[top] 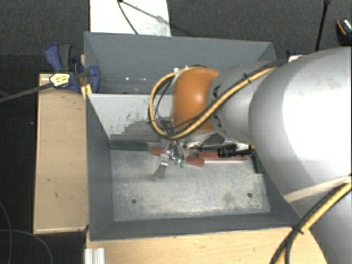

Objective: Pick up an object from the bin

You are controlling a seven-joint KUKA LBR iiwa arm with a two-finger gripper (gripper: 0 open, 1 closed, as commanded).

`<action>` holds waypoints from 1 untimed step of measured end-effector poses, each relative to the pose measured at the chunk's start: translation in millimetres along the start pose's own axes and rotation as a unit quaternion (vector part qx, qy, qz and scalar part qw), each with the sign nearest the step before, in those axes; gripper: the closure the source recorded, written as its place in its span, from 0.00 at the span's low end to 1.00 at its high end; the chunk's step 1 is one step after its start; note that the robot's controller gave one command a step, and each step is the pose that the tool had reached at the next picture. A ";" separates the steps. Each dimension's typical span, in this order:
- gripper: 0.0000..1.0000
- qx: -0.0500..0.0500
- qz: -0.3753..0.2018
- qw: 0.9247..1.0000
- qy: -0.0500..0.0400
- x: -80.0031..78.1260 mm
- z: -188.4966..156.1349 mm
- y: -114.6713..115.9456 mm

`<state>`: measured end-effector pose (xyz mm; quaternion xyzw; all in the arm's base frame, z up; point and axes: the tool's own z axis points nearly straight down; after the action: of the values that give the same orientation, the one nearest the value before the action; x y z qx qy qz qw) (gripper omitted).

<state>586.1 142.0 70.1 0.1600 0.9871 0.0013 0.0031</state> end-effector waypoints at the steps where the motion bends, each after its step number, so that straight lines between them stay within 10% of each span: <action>1: 1.00 0.000 -0.001 1.000 0.000 -0.1 -0.1 0.0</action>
Offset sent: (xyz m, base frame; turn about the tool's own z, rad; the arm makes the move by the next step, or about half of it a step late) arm 0.0000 0.0000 0.0000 0.0000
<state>586.2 141.9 70.2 0.1595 0.9872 0.0011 0.0033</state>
